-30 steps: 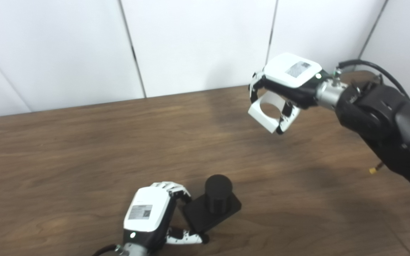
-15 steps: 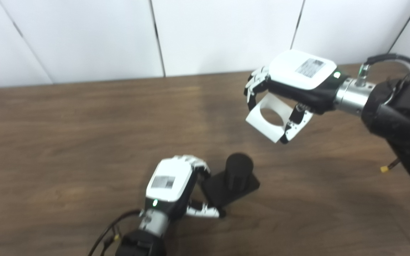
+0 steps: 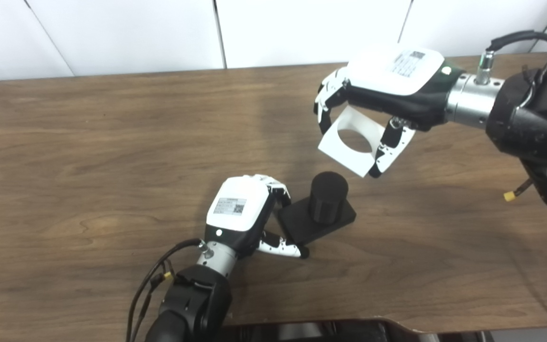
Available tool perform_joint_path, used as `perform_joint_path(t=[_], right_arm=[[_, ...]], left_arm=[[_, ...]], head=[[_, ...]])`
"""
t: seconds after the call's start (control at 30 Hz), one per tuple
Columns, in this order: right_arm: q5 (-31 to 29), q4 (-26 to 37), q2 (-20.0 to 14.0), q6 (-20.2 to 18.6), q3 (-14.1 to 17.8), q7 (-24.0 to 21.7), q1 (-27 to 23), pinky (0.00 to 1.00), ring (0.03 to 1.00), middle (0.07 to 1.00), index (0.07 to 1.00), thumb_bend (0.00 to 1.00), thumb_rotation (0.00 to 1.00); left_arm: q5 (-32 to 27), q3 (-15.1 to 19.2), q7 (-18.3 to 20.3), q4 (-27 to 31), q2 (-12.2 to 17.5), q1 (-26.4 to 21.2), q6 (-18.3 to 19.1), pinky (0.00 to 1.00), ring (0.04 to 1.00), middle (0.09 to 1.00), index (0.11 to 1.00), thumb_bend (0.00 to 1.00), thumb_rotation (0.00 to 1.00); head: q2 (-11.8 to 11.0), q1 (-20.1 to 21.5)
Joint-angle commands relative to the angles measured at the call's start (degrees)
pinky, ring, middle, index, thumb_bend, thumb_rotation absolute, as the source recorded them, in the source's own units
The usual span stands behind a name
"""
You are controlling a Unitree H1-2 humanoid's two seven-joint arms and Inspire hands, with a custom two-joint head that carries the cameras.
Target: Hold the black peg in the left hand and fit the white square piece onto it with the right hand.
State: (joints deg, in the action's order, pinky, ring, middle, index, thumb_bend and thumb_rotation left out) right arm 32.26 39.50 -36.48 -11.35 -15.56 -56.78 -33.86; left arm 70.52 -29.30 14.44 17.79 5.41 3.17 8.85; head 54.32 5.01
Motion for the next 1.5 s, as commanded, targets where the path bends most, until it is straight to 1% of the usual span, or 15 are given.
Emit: perform_joint_path(t=[0.0, 0.43, 0.7, 0.93, 1.27, 1.47], right_arm=[[-0.10, 0.83, 0.15, -0.57, 0.25, 0.12, -1.94, 0.74, 0.841, 0.758, 0.485, 0.52, 0.13], [3.26, -1.14, 1.40, 1.15, -3.15, 0.05, -1.14, 0.72, 0.843, 0.761, 0.485, 0.52, 0.13], [6.02, -1.42, 3.58, 2.00, -5.81, 0.33, 1.10, 0.73, 0.837, 0.753, 0.485, 0.52, 0.13], [6.32, -0.92, 4.28, 2.27, -6.41, 0.11, 3.12, 0.76, 0.843, 0.752, 0.486, 0.52, 0.13], [7.07, -0.50, 5.03, 3.16, -7.67, -0.73, 4.80, 0.78, 0.847, 0.750, 0.486, 0.52, 0.13], [7.22, -0.67, 5.11, 3.97, -7.67, -0.51, 6.01, 0.77, 0.848, 0.748, 0.486, 0.52, 0.13]], left_arm=[[2.76, -0.48, 2.02, -1.02, 0.29, -0.14, 0.77, 0.78, 0.793, 0.730, 0.489, 0.51, 0.05], [2.65, -0.48, 2.53, -0.09, 0.60, 0.10, 0.59, 0.77, 0.794, 0.729, 0.489, 0.51, 0.05], [2.87, -0.47, 2.67, 0.46, 0.57, 0.42, 0.50, 0.77, 0.789, 0.728, 0.489, 0.51, 0.05], [3.20, -0.42, 3.49, 1.07, 0.41, 0.59, 0.71, 0.78, 0.789, 0.731, 0.489, 0.51, 0.05], [3.64, -0.55, 3.98, 1.36, 0.11, 0.52, 0.87, 0.78, 0.795, 0.732, 0.489, 0.51, 0.05], [4.00, -0.68, 3.73, 1.44, -0.30, 0.68, 1.00, 0.77, 0.794, 0.730, 0.489, 0.51, 0.05]], head=[[0.02, 0.23], [-0.31, 0.92], [-0.88, 1.61], [-0.73, 1.83], [-0.55, 1.42], [-0.30, 1.27]])
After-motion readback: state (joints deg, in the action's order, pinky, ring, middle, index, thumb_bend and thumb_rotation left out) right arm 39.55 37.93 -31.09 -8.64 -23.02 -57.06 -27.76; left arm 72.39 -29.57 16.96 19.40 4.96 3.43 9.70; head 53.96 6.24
